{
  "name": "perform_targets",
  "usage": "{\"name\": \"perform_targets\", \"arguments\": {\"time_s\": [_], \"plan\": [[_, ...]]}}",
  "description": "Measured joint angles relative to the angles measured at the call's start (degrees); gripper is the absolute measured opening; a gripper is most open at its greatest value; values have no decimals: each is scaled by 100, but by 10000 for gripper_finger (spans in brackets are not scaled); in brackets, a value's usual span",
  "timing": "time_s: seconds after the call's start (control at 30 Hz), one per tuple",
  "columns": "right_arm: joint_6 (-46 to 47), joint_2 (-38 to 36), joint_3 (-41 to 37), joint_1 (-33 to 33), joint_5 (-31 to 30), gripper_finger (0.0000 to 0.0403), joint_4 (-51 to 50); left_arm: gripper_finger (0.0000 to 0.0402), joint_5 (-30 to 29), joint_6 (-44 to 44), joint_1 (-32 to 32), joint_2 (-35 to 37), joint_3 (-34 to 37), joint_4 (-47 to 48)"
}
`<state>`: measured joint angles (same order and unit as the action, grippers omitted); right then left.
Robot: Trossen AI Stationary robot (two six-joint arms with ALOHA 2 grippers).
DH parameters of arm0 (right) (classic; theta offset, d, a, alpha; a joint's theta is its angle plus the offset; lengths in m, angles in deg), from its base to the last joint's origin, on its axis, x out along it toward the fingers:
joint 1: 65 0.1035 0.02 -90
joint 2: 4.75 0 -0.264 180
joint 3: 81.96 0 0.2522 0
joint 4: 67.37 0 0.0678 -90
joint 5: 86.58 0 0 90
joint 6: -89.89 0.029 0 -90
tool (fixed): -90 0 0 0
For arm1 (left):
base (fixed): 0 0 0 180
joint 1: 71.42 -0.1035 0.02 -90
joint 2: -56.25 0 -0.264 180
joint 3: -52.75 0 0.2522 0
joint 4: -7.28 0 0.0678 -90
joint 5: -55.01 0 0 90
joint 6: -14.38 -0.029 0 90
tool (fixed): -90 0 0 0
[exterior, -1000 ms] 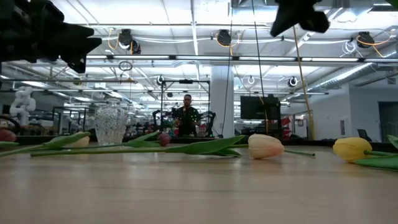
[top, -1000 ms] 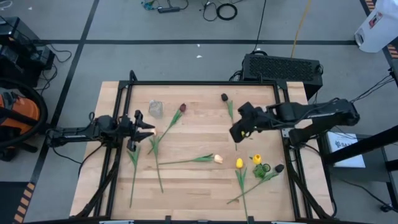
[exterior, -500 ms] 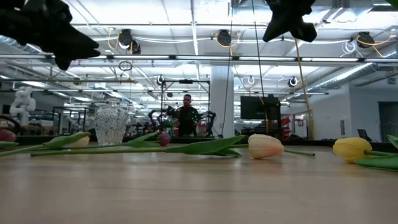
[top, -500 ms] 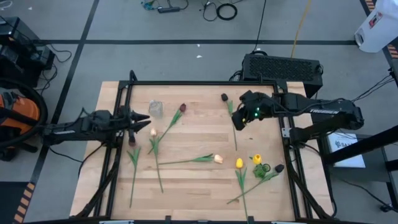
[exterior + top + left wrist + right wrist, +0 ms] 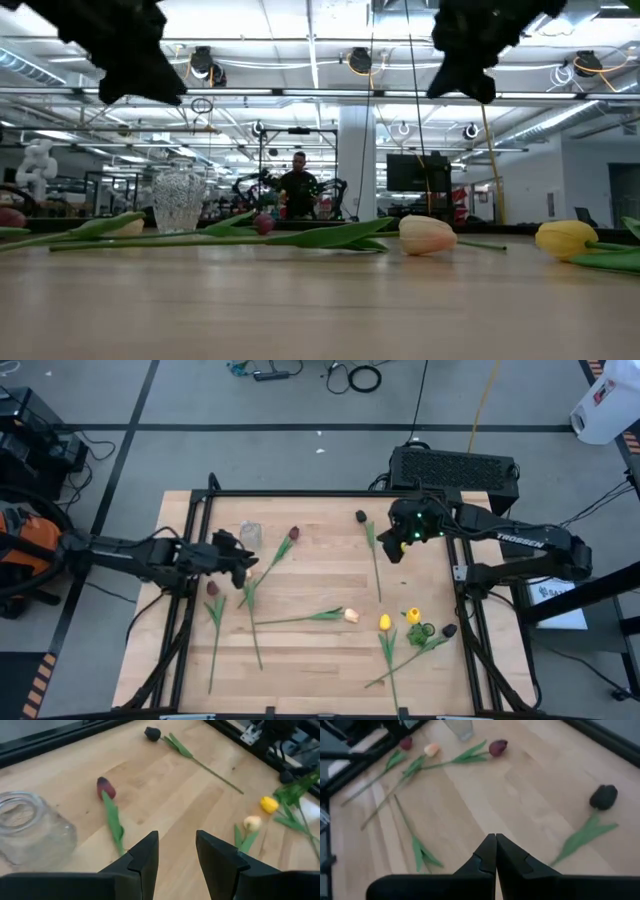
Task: Sort flowers into vase by color
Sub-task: Put the left red flower into the transparent vase
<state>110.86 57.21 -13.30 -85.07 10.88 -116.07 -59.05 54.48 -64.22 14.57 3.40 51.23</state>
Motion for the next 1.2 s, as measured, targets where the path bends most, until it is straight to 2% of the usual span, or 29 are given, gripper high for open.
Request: {"name": "perform_targets", "arguments": {"time_s": [0.13, 0.27, 0.53, 0.7, 0.9, 1.2], "plan": [[-380, -602, -529, -362, 448, 0, 57, 138, -593, 587, 497, -753, -468, -24], [-581, -1087, -928, -667, 755, 0, 190, 138, -898, 814, 791, -1511, -892, -23], [-1222, -1371, -1063, -768, 949, 0, 179, 138, -929, 1788, 884, -2913, -1717, -13], [-1546, -1368, -1065, -768, 949, 0, 174, 138, -921, 1788, 1022, -3713, -2313, 63], [-1736, -1367, -1067, -768, 961, 0, 171, 138, -752, 1804, 947, -4127, -2487, -238], [-1738, -1367, -1067, -766, 1102, 0, 162, 138, -750, 1746, 927, -4193, -2490, -619]]}}
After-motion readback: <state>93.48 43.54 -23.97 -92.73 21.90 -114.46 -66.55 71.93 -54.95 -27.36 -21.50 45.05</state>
